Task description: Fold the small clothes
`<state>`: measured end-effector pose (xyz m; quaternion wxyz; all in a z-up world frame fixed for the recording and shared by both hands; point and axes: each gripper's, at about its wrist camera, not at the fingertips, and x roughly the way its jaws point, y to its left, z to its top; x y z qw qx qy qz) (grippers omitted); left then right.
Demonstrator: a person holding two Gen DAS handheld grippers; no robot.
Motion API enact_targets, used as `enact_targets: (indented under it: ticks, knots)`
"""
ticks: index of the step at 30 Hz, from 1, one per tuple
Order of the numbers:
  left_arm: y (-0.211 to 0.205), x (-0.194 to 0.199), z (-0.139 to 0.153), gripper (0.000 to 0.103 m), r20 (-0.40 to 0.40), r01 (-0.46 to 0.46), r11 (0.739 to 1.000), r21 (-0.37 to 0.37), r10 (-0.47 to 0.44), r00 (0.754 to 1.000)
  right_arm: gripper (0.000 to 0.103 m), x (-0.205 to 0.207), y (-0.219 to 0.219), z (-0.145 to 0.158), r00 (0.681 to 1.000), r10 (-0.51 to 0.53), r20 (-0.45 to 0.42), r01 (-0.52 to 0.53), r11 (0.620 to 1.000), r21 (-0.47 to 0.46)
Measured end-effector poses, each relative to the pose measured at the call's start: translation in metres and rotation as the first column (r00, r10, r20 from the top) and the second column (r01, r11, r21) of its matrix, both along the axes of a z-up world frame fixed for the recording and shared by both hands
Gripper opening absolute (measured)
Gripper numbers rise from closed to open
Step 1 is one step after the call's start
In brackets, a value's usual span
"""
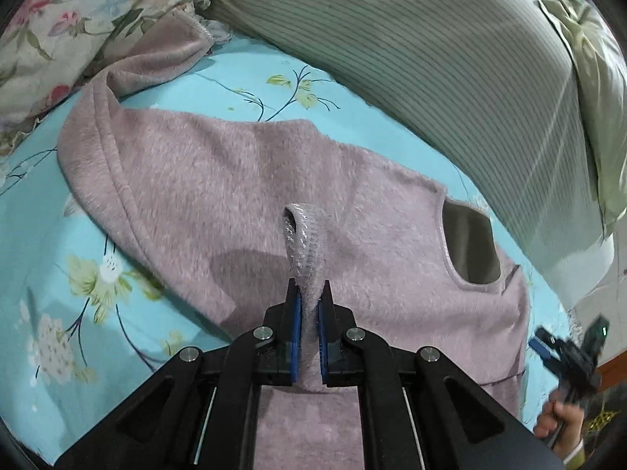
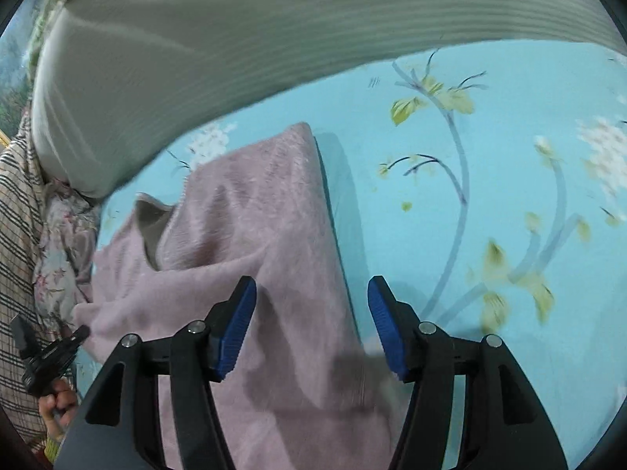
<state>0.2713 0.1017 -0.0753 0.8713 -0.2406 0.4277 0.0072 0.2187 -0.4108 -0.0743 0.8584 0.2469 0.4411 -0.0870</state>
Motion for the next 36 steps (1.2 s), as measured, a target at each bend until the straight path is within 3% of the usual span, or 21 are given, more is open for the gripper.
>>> enact_targets:
  ticks: [2,3,4,5,8,11,14,19,23,26,29,32,33,34,35,36]
  knots:
    - [-0.002,-0.003,0.001,0.006,0.007,-0.011,1.0,-0.014,0.011,1.0,0.054,0.01,-0.003,-0.007,1.0,0.017,0.0,-0.017,1.0,0.015]
    - [-0.004,-0.004,0.002,0.006,0.012,-0.009,0.999,-0.033,0.01,1.0,0.01,0.014,-0.004,-0.008,0.999,0.041,0.013,-0.042,0.998,0.038]
    - [-0.007,-0.002,0.005,0.006,0.017,0.0,0.999,-0.038,0.0,1.0,0.008,0.015,-0.005,-0.006,0.999,0.053,0.011,-0.053,0.997,0.061]
    - [-0.013,-0.001,0.008,0.006,0.022,0.023,0.999,-0.029,-0.022,1.0,0.007,0.014,-0.008,-0.001,0.999,0.041,0.019,-0.042,0.997,0.06]
    - [-0.028,0.0,0.028,0.006,0.091,0.097,0.995,-0.026,-0.095,0.991,0.007,-0.01,-0.019,0.029,0.989,-0.013,0.149,0.004,0.998,0.06]
    - [-0.037,0.002,0.036,0.006,0.136,0.153,0.987,-0.053,-0.145,0.98,0.007,-0.025,-0.031,0.03,0.989,-0.06,0.134,0.055,0.998,0.04]
    - [-0.04,0.01,0.017,0.006,0.078,0.144,0.989,-0.027,-0.142,0.987,0.007,-0.024,-0.039,0.007,0.996,-0.072,0.052,0.069,0.996,0.047]
    - [-0.04,0.025,-0.027,0.006,-0.048,0.145,0.989,0.026,-0.143,0.988,0.007,-0.018,-0.034,0.006,0.996,-0.074,0.043,0.074,0.997,0.001]
    - [-0.048,0.027,-0.025,0.006,-0.049,0.175,0.981,0.084,-0.171,0.984,0.009,-0.02,-0.033,0.012,0.996,-0.087,0.033,0.088,0.996,-0.022]
    - [-0.05,0.026,-0.022,0.006,-0.049,0.186,0.979,0.082,-0.183,0.982,0.007,-0.023,-0.023,0.029,0.994,-0.076,0.077,0.083,0.993,-0.082]
    - [-0.051,0.02,-0.019,0.006,-0.036,0.193,0.979,0.07,-0.191,0.981,0.007,-0.021,-0.028,0.03,0.994,-0.096,0.046,0.099,0.991,-0.087]
    - [-0.054,0.023,-0.025,0.006,-0.07,0.209,0.974,0.084,-0.203,0.977,0.011,-0.009,-0.026,0.026,0.997,-0.065,-0.029,0.06,0.989,-0.138]
    - [-0.055,0.024,-0.03,0.006,-0.085,0.214,0.973,0.085,-0.207,0.975,0.018,-0.007,-0.025,0.028,0.998,-0.061,-0.034,0.055,0.988,-0.146]
    - [-0.055,0.026,-0.033,0.007,-0.1,0.218,0.973,0.076,-0.21,0.973,0.027,-0.003,-0.023,0.032,0.999,-0.042,-0.027,0.037,0.988,-0.152]
    - [-0.054,0.026,-0.034,0.008,-0.104,0.219,0.974,0.06,-0.212,0.972,0.054,0.001,-0.022,0.036,1.0,-0.021,-0.014,0.019,0.987,-0.16]
    - [-0.052,0.027,-0.033,0.009,-0.104,0.218,0.975,0.046,-0.212,0.972,0.07,0.008,-0.021,0.04,1.0,-0.005,-0.003,0.004,0.983,-0.182]
